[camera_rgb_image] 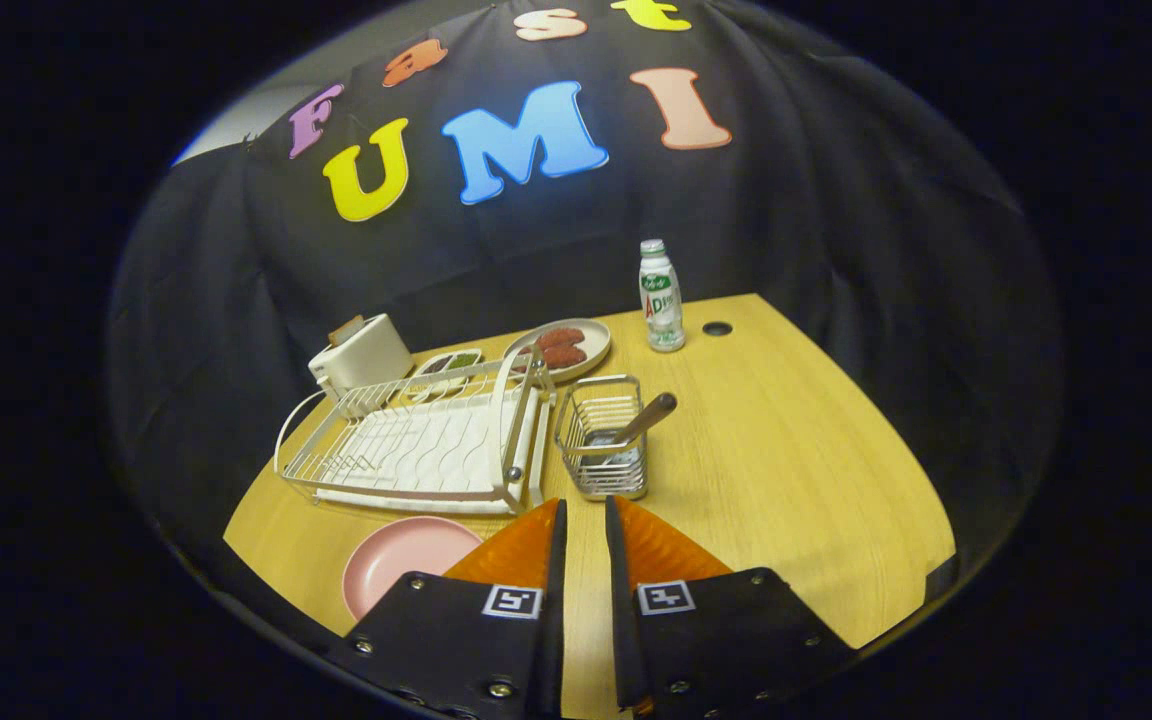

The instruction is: Take the plate from the dish rack, then take the spoon from the basket and place it into the plate.

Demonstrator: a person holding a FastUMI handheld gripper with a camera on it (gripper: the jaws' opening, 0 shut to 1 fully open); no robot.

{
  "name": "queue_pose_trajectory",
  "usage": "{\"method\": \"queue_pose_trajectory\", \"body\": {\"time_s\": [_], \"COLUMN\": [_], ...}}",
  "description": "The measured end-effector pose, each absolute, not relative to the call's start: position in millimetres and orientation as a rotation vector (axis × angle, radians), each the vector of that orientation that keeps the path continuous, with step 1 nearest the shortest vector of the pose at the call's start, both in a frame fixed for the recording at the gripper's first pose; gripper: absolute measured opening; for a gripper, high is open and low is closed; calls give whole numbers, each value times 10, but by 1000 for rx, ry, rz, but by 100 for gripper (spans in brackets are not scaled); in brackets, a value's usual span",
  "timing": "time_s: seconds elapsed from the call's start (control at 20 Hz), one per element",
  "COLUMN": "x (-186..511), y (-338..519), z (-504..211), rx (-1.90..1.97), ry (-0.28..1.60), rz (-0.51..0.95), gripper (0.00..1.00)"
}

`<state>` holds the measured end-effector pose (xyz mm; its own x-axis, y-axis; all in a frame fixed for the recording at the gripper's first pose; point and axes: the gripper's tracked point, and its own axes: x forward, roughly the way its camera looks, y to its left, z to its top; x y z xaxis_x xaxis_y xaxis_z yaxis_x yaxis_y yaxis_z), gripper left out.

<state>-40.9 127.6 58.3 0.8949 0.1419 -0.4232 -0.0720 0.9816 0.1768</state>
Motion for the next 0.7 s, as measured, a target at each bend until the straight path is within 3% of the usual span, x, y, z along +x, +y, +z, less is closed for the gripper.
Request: {"method": "queue_pose_trajectory", "body": {"time_s": [0.25, 0.7], "x": [-270, 257], "y": [971, 844], "z": [752, 629], "rx": [104, 145], "ry": [289, 228], "rz": [43, 69], "gripper": [23, 23]}}
